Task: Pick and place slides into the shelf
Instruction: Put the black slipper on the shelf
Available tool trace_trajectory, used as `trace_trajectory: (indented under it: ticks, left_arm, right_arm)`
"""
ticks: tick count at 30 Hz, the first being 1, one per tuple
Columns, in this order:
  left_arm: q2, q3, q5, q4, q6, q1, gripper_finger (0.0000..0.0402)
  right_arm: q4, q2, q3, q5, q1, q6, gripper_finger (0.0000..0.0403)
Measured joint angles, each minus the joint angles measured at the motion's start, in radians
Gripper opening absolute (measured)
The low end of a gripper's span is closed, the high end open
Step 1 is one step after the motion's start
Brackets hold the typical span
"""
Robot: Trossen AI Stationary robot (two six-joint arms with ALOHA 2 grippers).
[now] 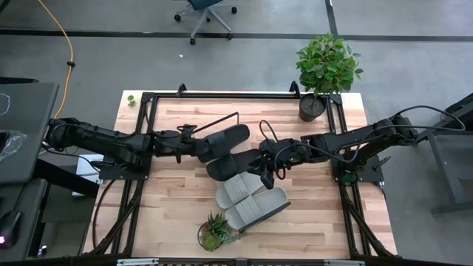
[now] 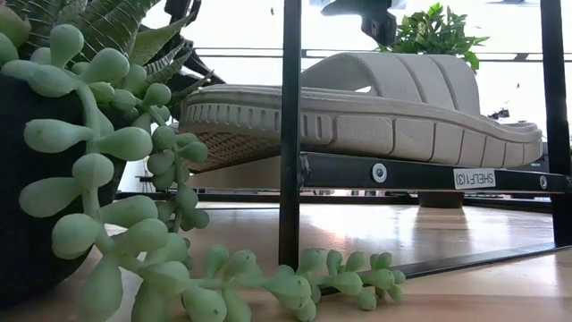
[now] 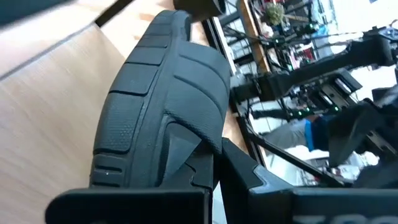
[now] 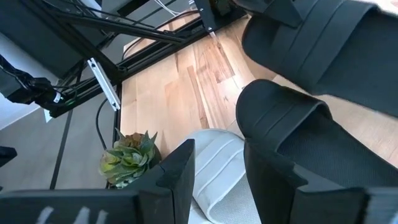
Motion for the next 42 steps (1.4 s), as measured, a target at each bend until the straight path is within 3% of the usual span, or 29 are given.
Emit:
trace_trajectory:
  ticks: [25,35,42]
  left_arm:
    - [-0.001,0.0,-0.02,-0.13,0.004,0.04,0.0001]
    - [0.01,0.0,0.023,-0.112,0.029,0.07,0.0001]
    - [0.092,0.0,0.056,0.016,0.03,0.071,0.0001]
  right_arm:
    - [0.001,0.0,0.0,-0.003,0.0,-0.029,0.0129]
    - [0.001,0.0,0.0,-0.002,0.0,-0.033,0.0129]
    - [0.002,0.0,0.0,0.02,0.0,-0.04,0.0129]
